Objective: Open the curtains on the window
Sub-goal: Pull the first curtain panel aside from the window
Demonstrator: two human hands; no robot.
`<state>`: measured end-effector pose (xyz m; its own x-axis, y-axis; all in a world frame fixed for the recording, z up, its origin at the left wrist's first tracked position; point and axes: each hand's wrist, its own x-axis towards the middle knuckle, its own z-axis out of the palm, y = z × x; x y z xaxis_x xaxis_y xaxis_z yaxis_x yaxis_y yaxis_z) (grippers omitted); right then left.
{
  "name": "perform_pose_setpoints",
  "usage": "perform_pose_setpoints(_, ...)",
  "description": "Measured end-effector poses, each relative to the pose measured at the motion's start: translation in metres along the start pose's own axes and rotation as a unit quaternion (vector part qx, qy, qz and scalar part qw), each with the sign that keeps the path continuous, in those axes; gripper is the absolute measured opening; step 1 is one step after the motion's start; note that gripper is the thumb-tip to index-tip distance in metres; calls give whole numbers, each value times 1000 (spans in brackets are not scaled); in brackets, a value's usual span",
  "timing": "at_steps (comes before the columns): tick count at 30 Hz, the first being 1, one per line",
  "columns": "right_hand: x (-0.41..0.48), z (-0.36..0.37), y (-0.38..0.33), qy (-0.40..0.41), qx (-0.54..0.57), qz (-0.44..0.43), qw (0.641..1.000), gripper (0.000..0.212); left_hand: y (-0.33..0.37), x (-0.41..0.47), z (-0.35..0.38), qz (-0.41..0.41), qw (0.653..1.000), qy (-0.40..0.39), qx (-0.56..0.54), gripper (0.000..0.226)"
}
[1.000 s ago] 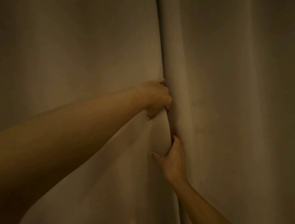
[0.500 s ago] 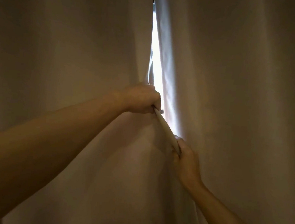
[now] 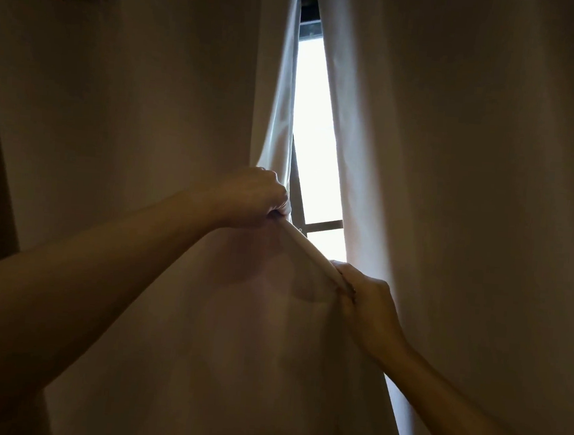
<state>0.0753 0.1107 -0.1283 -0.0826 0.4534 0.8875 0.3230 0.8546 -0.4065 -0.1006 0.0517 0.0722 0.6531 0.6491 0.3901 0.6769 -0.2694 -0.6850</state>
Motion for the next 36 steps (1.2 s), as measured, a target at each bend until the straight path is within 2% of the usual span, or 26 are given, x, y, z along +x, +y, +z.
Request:
perform_pose_setpoints(5, 6, 4, -7, -13, 13, -29, 999, 22, -10, -15, -3, -31, 998, -28, -42, 34)
perform_pose_setpoints(12, 15, 15, -17, -47, 21, -36, 998, 19, -20, -35, -4, -55, 995, -45, -68, 34)
perform_pose_setpoints(18, 25, 34, -22, -55, 25, -46, 997, 19, -33, -52, -1, -70, 995, -37, -61, 46)
perform_pose_setpoints(24, 32, 62, -28, -50, 16, -62, 997, 19, -51, -75, 5, -79, 995, -32, -43, 45)
perform_pose_setpoints(27, 35, 75, -34, -45, 5, -85, 995, 10, -61, -88, 8, -94, 995, -33, -26, 47)
perform_pose_setpoints(32, 38, 93, -50, -72, 4, -79, 994, 21, -75, -108, 8, -123, 991, -58, -9, 58)
perform_pose_setpoints(36, 40, 113, -66, -117, 14, -55, 992, 18, -88, -126, 6, -149, 986, -80, -10, 56)
